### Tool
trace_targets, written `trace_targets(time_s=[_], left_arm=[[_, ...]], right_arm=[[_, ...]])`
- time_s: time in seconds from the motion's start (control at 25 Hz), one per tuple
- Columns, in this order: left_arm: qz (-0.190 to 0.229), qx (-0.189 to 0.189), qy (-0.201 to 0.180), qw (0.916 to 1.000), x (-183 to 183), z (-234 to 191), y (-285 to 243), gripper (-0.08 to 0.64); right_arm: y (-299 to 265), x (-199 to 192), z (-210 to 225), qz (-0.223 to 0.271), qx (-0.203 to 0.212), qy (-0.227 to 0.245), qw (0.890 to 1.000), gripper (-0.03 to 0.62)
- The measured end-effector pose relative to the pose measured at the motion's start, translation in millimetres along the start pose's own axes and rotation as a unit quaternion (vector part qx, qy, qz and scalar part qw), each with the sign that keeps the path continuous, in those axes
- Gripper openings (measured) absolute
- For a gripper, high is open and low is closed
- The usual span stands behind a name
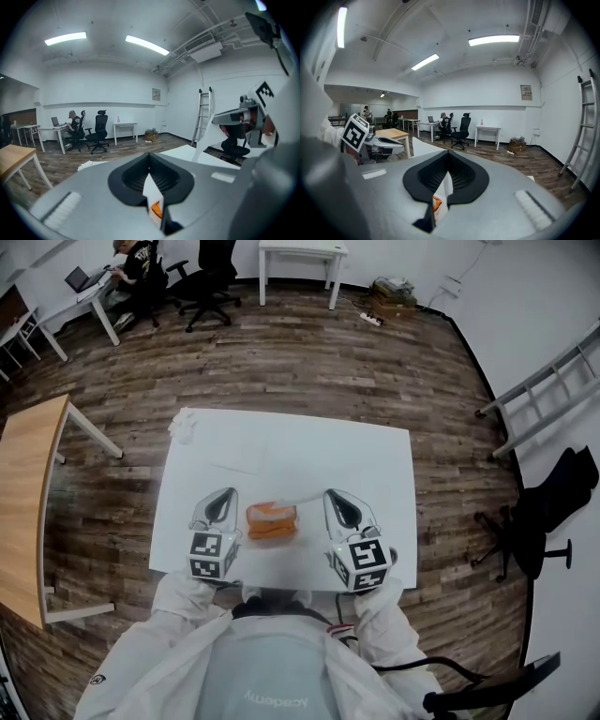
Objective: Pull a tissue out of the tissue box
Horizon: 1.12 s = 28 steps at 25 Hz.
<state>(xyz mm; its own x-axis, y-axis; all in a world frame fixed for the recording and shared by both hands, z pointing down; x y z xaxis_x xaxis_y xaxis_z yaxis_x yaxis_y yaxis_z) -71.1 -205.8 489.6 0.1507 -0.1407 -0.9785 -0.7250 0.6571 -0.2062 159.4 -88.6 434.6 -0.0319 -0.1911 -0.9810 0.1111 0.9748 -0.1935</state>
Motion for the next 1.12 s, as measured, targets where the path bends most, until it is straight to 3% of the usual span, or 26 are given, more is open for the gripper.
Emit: trace_targets(time_s=[0.44, 1.12], left_arm=[[0.038, -0.007, -0.024, 0.999, 38.6, -0.7, 1.0, 0.0], [0.053, -0.006, -0.029, 0.9982, 53.4, 0.4, -5.1, 0.0]], right_arm=[[10.4, -1.7, 18.3, 0.016, -0.037, -0.016, 0.999, 0.0], [16.5, 0.1, 32.3, 0.033, -0.063, -0.031, 0.997, 0.0]])
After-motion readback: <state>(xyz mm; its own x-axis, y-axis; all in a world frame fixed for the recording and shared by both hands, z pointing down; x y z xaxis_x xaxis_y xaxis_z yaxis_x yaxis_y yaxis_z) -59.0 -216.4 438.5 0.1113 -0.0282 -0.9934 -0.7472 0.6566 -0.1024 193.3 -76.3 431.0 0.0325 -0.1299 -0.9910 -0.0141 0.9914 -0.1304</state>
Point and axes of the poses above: the fingertips, and each gripper's own axes: y backward along the fingers, z to its right, x out of its top, the point moved 8 cm from there along y, backward along the fingers, and after that the axes turned 7 degrees about z, right-handed, at the moved point
